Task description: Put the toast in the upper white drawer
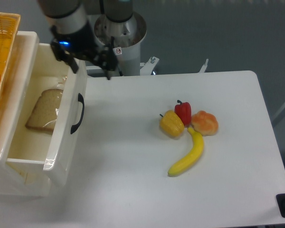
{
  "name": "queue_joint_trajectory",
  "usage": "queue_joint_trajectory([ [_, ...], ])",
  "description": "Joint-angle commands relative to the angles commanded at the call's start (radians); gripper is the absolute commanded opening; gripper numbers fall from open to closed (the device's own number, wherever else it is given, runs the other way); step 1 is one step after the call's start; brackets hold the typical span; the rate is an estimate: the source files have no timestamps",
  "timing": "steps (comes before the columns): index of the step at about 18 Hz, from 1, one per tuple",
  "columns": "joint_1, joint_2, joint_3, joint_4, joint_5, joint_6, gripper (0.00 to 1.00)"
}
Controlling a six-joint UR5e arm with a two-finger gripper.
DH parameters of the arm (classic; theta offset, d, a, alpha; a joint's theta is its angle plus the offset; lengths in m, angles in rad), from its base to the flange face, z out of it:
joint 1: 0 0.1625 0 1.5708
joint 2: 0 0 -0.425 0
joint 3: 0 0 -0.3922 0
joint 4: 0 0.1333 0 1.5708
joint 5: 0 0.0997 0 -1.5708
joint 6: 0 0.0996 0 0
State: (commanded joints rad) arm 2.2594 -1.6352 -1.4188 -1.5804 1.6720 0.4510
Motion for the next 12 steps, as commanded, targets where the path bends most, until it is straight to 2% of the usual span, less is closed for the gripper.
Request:
queue_joint_trajectory([
  [2,0.034,-0.006,-0.037,0.087,0.003,-0.002,1.0],
  [4,0.057,-0.009,-0.054,0.129,-0.003,0.002,1.0],
  [6,0.068,-0.026,-0.063,0.132,-0.003,0.018,1.0],
  [9,0.107,-0.037,-0.084,0.134,-0.005,0.115,1.0],
  [12,0.117,-0.066,-0.092,0.166,-0.005,0.13,1.0],
])
